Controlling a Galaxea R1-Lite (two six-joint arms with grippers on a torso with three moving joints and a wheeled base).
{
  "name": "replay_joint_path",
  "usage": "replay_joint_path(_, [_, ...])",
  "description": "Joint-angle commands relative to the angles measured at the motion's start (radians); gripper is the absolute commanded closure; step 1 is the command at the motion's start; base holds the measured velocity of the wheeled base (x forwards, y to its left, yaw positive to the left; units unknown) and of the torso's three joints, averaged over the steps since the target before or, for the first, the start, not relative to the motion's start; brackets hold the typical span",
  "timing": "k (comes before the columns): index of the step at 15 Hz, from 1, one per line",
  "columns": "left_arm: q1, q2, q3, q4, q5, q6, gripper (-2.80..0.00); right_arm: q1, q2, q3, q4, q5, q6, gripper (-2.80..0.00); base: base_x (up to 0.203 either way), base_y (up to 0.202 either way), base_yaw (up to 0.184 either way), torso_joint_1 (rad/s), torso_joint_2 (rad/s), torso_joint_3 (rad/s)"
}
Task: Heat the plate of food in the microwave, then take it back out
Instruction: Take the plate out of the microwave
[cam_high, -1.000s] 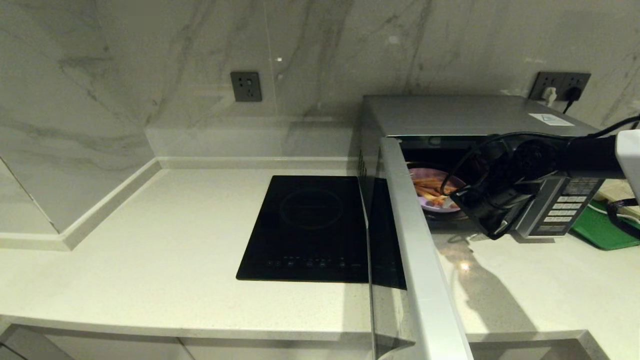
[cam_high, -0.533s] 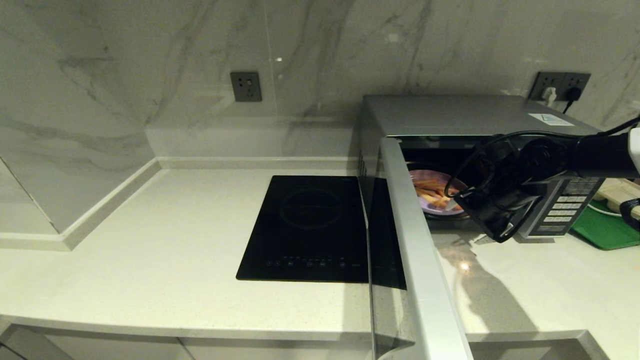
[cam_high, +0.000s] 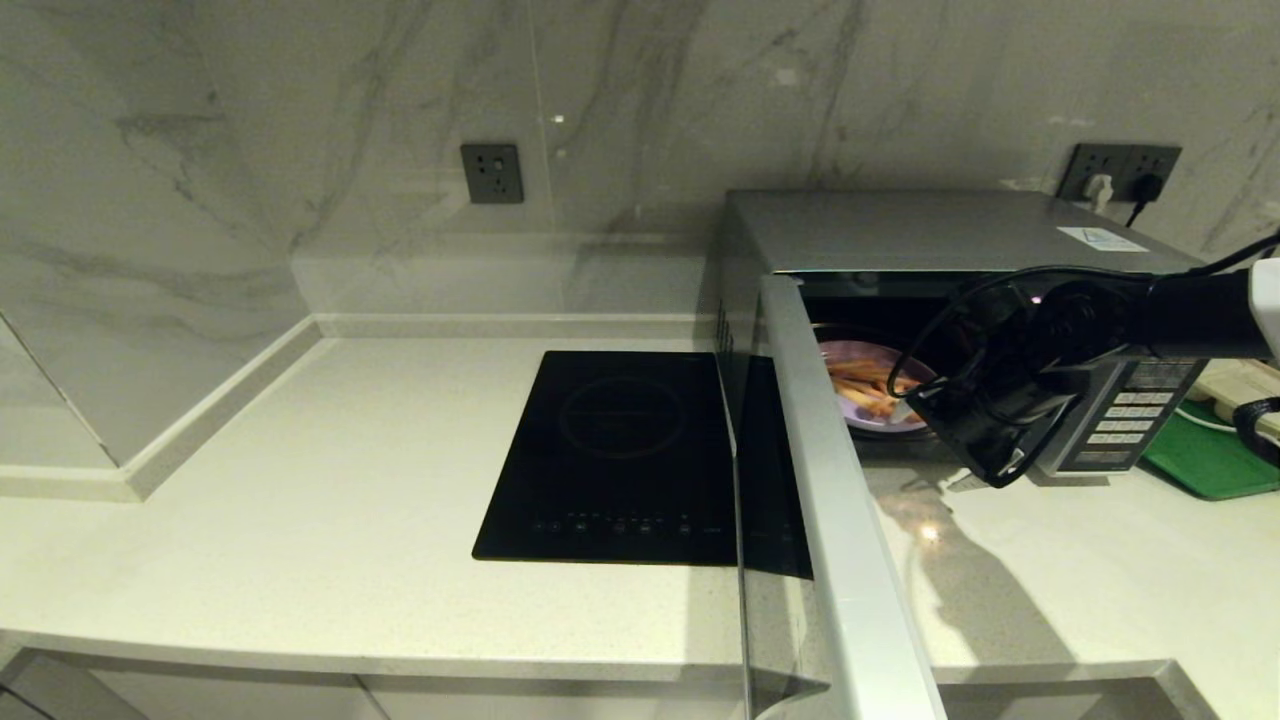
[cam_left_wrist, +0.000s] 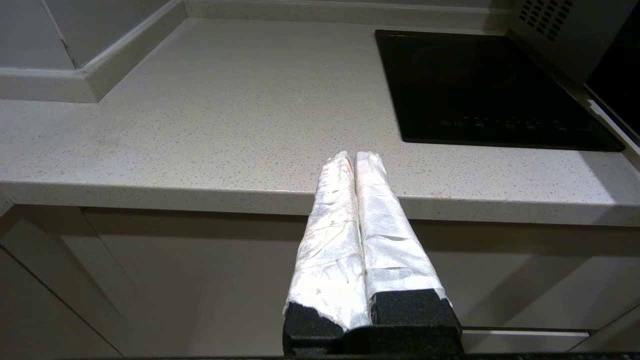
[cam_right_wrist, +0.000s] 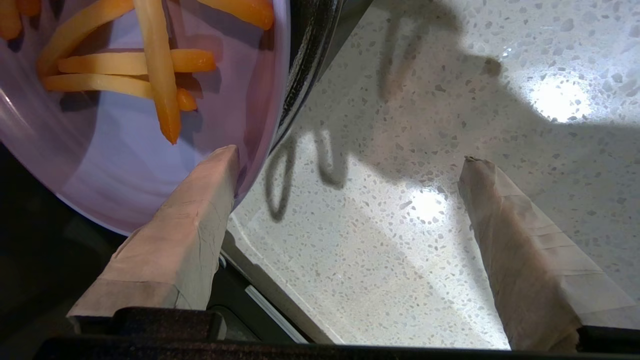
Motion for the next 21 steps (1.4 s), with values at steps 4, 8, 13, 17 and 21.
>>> replay_joint_path(4, [0.000, 0.000, 0.000, -0.001, 0.000, -0.001, 0.00, 0.001, 0.010, -0.003, 0.004, -0.001, 0.007, -2.80, 0.000, 0.000, 0.000, 0.000, 0.00, 0.000])
replay_joint_path(8, [0.000, 0.000, 0.000, -0.001, 0.000, -0.001, 0.00, 0.001, 0.011, -0.001, 0.004, -0.001, 0.007, -2.80, 0.000, 0.000, 0.000, 0.000, 0.00, 0.000])
replay_joint_path(13, [0.000, 0.000, 0.000, -0.001, 0.000, -0.001, 0.00, 0.001, 0.004, -0.023, 0.005, -0.004, 0.007, -2.80, 0.000, 0.000, 0.000, 0.000, 0.00, 0.000])
replay_joint_path(17, [0.000, 0.000, 0.000, -0.001, 0.000, -0.001, 0.00, 0.001, 0.007, -0.020, 0.005, -0.002, 0.007, -2.80, 0.000, 0.000, 0.000, 0.000, 0.00, 0.000])
replay_joint_path(21, [0.000, 0.000, 0.000, -0.001, 0.000, 0.000, 0.00, 0.001, 0.009, -0.015, 0.005, -0.002, 0.007, 0.00, 0.000, 0.000, 0.000, 0.000, 0.00, 0.000])
